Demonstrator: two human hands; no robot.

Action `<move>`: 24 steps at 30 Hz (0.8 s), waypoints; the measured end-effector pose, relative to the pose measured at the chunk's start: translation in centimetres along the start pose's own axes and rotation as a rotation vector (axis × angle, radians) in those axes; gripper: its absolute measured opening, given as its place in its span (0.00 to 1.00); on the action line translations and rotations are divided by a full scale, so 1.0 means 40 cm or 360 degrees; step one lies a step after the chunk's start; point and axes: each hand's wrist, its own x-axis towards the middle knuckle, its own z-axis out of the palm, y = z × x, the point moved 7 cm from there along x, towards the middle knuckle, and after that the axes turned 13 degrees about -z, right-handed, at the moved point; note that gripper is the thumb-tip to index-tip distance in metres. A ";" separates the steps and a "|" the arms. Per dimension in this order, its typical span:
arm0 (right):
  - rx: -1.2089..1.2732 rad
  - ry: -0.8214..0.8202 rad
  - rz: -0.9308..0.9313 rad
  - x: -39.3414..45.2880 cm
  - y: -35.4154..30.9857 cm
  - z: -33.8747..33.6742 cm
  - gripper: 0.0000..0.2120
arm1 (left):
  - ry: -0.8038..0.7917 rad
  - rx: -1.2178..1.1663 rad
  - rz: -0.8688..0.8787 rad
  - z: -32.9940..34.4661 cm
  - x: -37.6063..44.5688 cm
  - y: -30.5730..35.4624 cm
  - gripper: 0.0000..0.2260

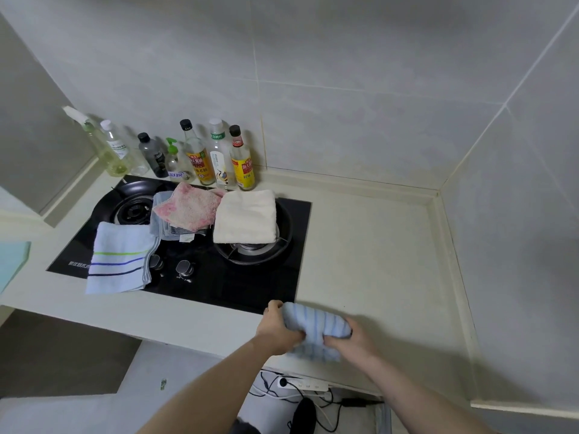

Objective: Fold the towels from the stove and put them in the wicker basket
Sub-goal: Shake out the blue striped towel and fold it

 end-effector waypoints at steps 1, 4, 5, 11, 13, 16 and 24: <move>0.0041 -0.0052 0.0006 -0.001 -0.005 0.005 0.18 | -0.0068 -0.0040 -0.0029 0.000 -0.003 -0.005 0.37; 0.0183 -0.0061 0.0002 0.003 -0.045 0.014 0.22 | -0.0111 -0.0163 -0.0034 -0.043 -0.008 -0.024 0.31; 0.0230 -0.0085 -0.0020 0.006 -0.073 0.022 0.24 | -0.0130 -0.0262 -0.0025 -0.069 -0.011 -0.032 0.28; 0.0352 -0.0284 -0.0212 0.023 -0.346 0.148 0.19 | -0.0086 -0.0856 0.0127 -0.318 -0.090 -0.127 0.19; 0.0370 -0.0355 -0.0300 0.009 -0.449 0.217 0.15 | -0.0058 -0.0978 0.0196 -0.405 -0.138 -0.167 0.16; 0.0400 -0.0501 -0.0453 -0.028 -0.609 0.345 0.14 | 0.0010 -0.1175 0.0308 -0.549 -0.225 -0.247 0.09; 0.0335 -0.0868 -0.0746 -0.192 -0.952 0.790 0.11 | 0.0541 -0.1261 0.0483 -0.937 -0.455 -0.609 0.07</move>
